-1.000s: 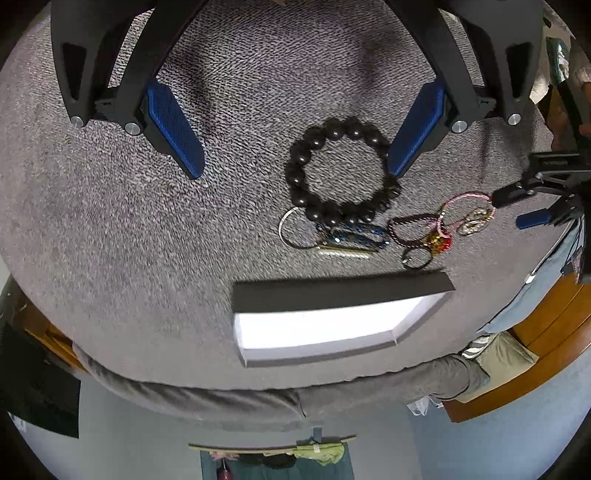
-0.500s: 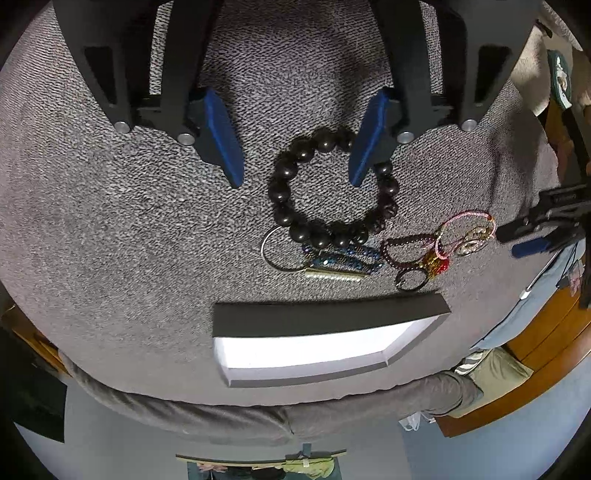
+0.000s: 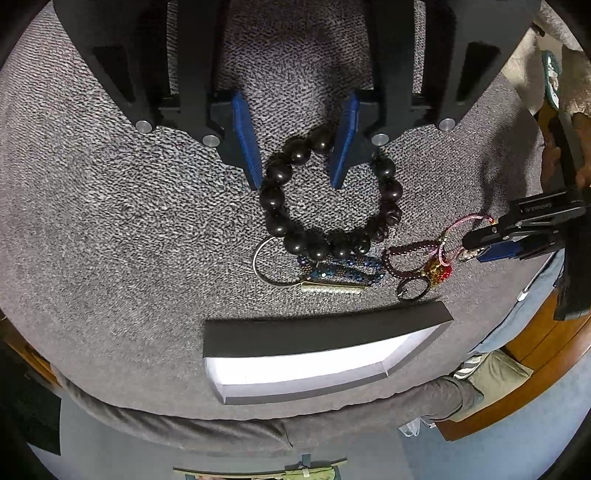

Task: Organize jewelry
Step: 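Grasp the black bead bracelet with the right tool while the left tool grasps the silver bangle, then carry both bracelets into the box lid and open both tools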

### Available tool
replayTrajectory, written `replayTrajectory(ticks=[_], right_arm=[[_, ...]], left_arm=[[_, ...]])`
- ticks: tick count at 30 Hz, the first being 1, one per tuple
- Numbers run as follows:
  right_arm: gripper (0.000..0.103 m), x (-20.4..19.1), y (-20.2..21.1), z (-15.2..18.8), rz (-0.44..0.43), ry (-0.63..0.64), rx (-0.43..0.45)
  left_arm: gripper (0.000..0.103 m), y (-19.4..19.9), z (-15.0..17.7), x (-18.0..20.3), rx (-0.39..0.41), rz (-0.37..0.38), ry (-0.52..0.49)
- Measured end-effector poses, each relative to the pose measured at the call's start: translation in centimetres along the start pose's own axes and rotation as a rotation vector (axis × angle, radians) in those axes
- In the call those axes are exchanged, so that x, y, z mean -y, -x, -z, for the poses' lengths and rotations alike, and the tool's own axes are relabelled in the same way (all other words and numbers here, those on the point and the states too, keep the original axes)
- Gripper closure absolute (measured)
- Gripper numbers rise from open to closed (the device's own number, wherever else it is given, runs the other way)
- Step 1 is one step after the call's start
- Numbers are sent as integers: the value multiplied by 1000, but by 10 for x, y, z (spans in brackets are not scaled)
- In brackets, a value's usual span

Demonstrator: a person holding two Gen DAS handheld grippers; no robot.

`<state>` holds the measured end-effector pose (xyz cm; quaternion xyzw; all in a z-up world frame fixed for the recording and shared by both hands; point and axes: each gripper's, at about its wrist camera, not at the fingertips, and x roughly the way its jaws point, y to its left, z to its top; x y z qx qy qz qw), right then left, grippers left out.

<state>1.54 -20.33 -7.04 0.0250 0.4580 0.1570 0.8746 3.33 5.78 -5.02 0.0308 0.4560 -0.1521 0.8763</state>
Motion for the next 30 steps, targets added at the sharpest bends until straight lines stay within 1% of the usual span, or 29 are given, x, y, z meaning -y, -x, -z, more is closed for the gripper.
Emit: replayTrajectory(ticks=[5,9,10,11,12,13,15,22,30], right_arm=[[65,-2,-4,-3,0,2,-4],[66,-1,-6,-3,0,-2,-10],[68,0,-6,-4,1,-3,-9],[74,-1,-6,-4,6,0,-8],[77,-1,-6,-5,11,2,-6],[83,0,-5,-5,16,2,-3],[89,1,-3,-6,15,1,4],[89,-7,17,-13,8,31,73],[89,-24,47,-37,2,102,167]], left_arm=[[41,0,-5,-8,-3,13,18],[49,-5,-4,-10,-16,12,17],[51,-5,-4,-9,-15,12,12],[53,-6,-4,-8,-15,12,6],[53,-6,-4,-7,-14,7,-1],[53,-6,-3,-6,-12,3,-6],[53,-3,-3,-3,-5,-1,-21],[53,23,-5,1,65,-14,-43],[53,52,-14,3,133,-7,-47]])
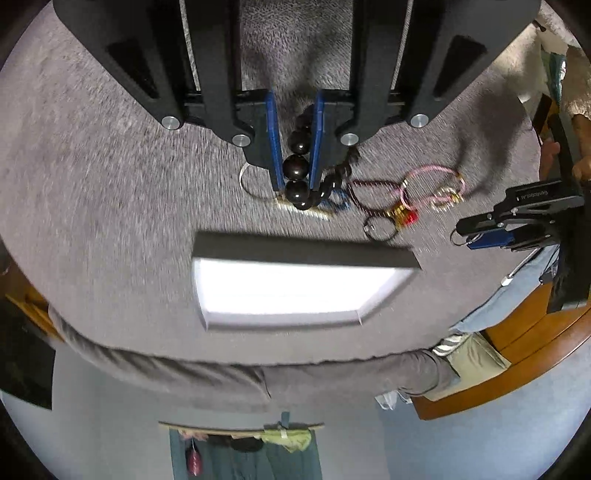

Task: Organize jewelry
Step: 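Carry both bracelets into the box lid and open both tools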

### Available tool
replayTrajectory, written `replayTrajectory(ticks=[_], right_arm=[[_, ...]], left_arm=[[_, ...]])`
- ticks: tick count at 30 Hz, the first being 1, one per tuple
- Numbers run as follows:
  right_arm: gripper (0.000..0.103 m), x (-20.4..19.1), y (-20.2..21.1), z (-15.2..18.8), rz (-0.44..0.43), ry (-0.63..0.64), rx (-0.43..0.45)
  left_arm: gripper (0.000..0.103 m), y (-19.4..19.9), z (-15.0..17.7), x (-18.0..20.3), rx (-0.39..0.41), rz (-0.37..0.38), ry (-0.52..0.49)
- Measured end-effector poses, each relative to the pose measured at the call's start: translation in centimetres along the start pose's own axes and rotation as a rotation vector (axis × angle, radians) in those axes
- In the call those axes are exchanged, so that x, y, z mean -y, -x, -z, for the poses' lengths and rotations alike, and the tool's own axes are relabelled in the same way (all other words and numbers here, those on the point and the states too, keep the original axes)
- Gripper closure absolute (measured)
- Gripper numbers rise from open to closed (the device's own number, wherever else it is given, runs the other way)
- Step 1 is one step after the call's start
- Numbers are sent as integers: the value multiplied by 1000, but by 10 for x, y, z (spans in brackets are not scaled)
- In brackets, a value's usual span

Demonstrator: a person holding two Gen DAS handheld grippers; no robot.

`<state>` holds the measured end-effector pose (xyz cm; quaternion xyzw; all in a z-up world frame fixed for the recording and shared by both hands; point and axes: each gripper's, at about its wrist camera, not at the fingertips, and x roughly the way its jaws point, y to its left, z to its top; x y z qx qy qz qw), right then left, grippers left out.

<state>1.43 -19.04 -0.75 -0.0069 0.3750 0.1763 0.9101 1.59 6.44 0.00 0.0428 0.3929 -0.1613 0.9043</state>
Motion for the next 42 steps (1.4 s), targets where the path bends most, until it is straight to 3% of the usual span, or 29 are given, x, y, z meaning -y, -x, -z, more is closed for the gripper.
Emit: replayTrajectory(ticks=[16,26,34,42], right_arm=[[89,-6,19,-47,38,63,118],[89,-1,9,-96,54,71,173],[89,22,-30,-144,112,34,185],[89,49,-91,-163,151,-15,153]], left_arm=[[53,15,-12,-1,34,32,13],[53,5,-90,-9,69,43,-44],[53,-39,-154,-16,82,43,-54],[53,-125,-163,-30,-23,4,-40]])
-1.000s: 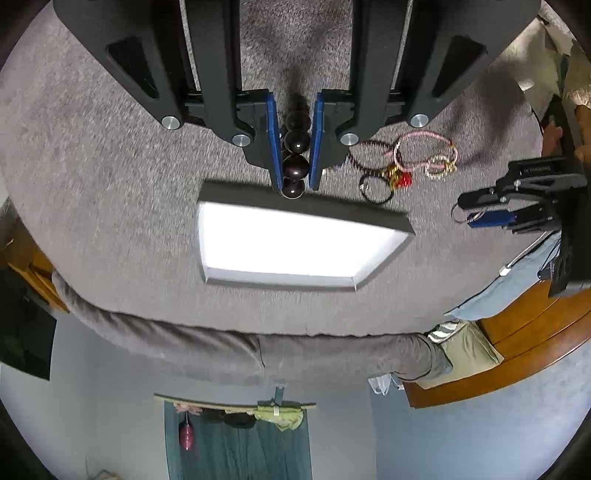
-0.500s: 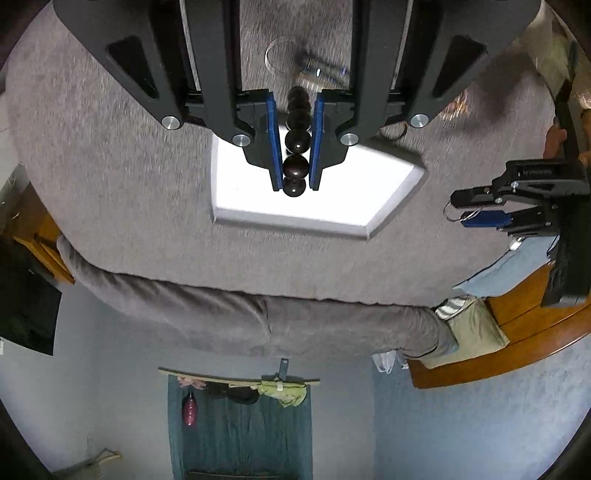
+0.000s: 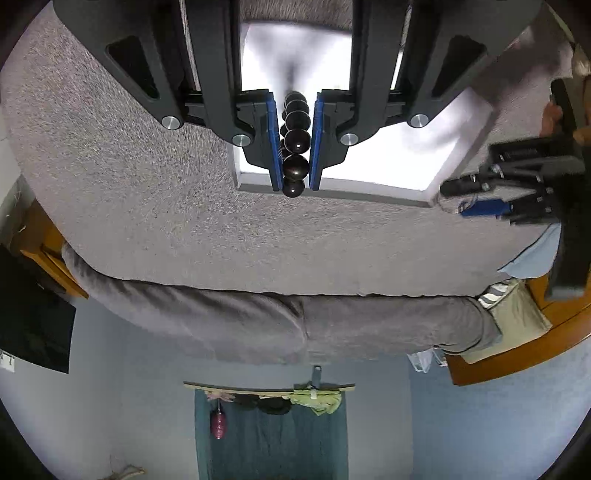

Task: Organize jewelry
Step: 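Carry both bracelets into the box lid and open both tools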

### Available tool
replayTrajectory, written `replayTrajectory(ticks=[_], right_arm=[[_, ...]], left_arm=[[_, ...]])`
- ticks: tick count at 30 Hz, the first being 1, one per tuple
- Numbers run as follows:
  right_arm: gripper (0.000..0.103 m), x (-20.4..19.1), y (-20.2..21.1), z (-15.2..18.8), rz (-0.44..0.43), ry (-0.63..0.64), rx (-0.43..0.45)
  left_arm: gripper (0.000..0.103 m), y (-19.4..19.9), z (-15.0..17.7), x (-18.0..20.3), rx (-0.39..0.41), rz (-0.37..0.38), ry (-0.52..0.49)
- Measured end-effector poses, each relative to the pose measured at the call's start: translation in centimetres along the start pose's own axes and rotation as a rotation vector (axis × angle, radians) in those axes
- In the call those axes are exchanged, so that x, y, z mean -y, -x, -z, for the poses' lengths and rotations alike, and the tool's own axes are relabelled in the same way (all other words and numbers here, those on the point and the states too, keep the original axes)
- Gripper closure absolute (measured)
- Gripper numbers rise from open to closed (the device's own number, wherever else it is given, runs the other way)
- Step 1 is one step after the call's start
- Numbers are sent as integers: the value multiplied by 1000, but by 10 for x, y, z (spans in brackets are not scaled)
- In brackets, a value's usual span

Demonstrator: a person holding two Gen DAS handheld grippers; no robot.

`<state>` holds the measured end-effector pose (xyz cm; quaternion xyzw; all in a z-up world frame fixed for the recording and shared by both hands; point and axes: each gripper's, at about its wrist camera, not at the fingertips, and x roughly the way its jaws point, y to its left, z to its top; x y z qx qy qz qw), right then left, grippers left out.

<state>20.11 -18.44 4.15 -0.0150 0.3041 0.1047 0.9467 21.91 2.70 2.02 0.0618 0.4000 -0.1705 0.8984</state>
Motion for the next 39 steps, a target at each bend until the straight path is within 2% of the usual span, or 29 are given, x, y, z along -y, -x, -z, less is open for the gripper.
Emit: replayTrajectory(ticks=[5,8,14,19,25,30,31,34,36,37,39], right_arm=[[89,17,-38,0,-27,-68,-45],[89,26,-56,2,-33,-114,-73],[89,33,-77,9,-6,-126,-135],[89,33,-88,15,29,-114,-202],[89,35,-91,19,46,-116,-218],[88,37,-90,17,49,-111,-219],[86,37,-90,14,48,-114,-216],[54,37,-83,13,28,-123,-203],[53,37,-76,13,15,-123,-191],[51,36,-72,12,9,-123,-185],[37,36,-61,11,-2,-129,-165]], left_arm=[[53,-42,1,-23,-89,37,77],[53,-63,0,-29,-144,-12,57],[53,-80,-6,-32,-200,-12,57],[53,-86,-4,-36,-214,-42,49],[53,-91,-3,-38,-220,-42,62],[43,-87,-4,-36,-192,-40,63],[43,-84,-4,-37,-189,-35,72],[42,-76,-2,-36,-175,-15,96],[33,-66,0,-34,-153,0,112],[33,-61,1,-32,-138,3,113],[31,-46,6,-28,-118,9,114]])
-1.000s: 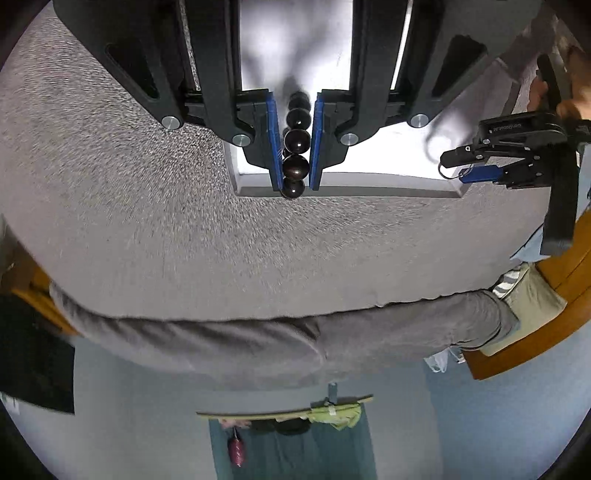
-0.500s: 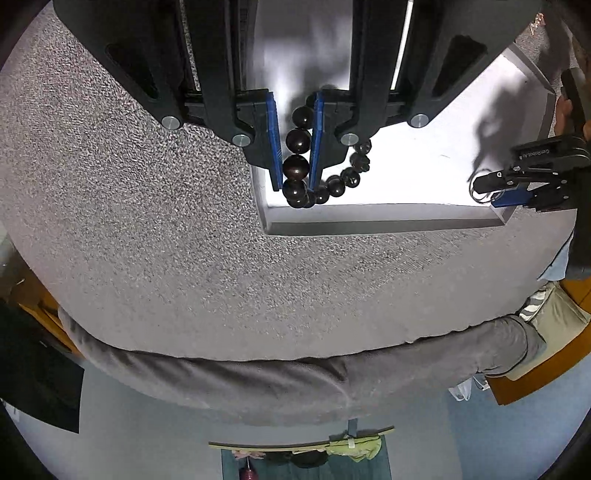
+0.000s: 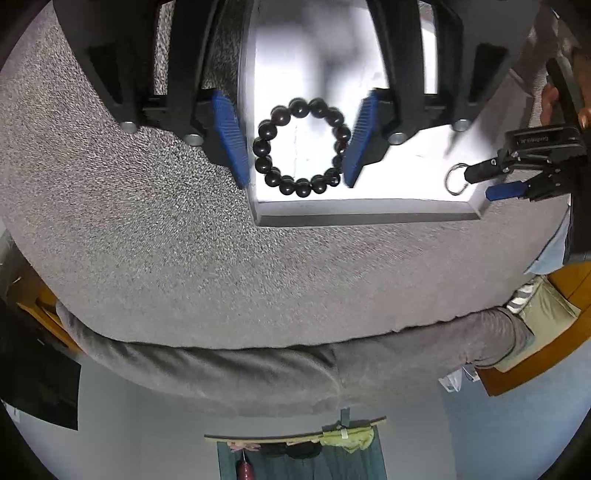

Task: Organize jewelry
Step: 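Carry both bracelets into the box lid and open both tools, then withdraw both tools from the box back toward the jewelry pile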

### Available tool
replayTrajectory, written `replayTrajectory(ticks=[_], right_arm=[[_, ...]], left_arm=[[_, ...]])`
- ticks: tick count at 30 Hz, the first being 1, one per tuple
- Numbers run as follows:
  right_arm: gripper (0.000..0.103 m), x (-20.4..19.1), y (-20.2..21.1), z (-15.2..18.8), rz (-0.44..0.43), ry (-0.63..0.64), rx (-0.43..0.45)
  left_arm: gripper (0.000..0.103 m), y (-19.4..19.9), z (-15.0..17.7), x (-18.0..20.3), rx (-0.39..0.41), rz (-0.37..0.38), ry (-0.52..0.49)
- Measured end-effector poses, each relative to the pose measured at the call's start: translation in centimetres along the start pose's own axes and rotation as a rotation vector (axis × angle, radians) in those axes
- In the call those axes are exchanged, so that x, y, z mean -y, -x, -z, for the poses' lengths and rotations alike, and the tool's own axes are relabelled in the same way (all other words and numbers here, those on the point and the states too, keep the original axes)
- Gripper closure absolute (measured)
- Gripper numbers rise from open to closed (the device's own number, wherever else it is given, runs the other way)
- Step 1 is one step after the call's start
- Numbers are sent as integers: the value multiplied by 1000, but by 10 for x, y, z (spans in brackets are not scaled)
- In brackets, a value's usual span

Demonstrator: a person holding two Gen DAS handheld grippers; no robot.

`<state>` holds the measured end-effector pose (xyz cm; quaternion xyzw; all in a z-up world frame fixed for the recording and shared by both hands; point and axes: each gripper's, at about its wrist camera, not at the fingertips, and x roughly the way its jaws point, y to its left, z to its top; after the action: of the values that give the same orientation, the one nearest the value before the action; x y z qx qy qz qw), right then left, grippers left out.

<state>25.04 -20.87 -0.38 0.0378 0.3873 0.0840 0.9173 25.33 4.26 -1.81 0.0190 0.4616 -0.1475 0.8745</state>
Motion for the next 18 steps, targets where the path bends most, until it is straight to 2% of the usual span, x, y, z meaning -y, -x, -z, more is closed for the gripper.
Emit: replayTrajectory(ticks=[2,3,5,12,18], right_arm=[[18,1,14,5,-28,-4,23],[15,2,21,8,-43,-2,34],[8,3,34,18,-50,-1,45],[6,0,72,43,-53,1,84],[6,-9,104,62,-47,46,123]], left_arm=[[25,16,10,8,29,20,-1],[21,26,18,14,44,20,-14],[20,42,34,25,65,2,-43],[12,66,61,30,101,-64,-30],[11,88,79,31,127,-106,-25]])
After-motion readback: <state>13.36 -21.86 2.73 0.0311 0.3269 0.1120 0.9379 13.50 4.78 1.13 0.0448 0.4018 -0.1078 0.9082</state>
